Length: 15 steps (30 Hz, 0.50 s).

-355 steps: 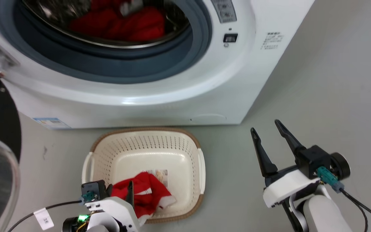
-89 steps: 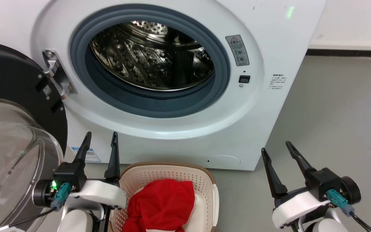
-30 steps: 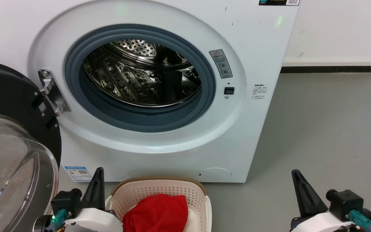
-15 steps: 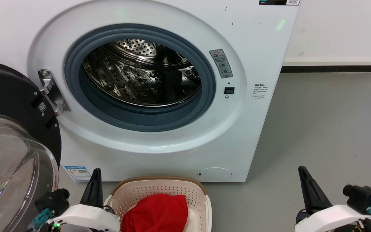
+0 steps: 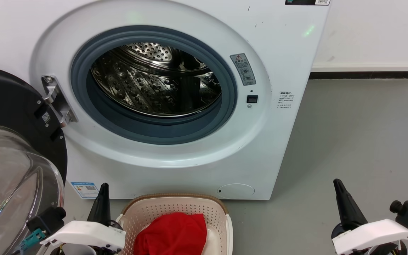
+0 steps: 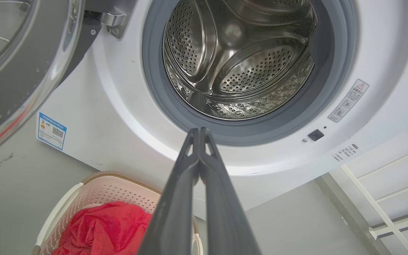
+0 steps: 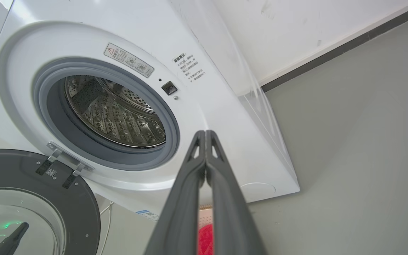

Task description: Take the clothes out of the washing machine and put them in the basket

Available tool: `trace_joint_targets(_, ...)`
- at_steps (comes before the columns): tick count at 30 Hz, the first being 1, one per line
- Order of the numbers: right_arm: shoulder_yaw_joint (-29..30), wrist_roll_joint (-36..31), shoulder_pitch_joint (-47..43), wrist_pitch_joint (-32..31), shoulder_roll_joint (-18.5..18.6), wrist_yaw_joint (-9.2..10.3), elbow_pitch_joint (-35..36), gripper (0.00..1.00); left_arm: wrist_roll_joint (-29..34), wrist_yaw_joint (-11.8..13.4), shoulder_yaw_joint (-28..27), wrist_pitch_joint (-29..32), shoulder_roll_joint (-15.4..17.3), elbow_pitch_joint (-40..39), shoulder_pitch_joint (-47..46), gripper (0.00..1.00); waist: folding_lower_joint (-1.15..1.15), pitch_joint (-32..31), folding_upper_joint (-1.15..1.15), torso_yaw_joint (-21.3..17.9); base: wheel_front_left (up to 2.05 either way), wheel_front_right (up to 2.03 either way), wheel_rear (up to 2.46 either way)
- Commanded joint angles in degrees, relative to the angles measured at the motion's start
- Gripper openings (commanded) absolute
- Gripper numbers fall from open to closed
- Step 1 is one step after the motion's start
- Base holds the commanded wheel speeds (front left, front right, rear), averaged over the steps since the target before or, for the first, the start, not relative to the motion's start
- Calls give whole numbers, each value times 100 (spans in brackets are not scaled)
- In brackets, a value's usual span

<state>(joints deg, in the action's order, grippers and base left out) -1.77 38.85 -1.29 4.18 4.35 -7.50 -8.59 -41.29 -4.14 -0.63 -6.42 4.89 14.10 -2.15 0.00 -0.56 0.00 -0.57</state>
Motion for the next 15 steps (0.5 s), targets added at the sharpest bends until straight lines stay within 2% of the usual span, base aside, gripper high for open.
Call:
trace_joint_targets(1, 31, 277, 198, -25, 47, 0, 36, 0, -233, -53, -51, 56, 8, -87, -169, 0, 0, 2, 0, 1, 0, 0, 0)
trace_joint_targets(15, 120, 1446, 327, -183, 70, 0, -81, 0, -1285, -116, -169, 326, -39, -74, -237, 0, 0, 13, 0, 10, 0, 0, 0)
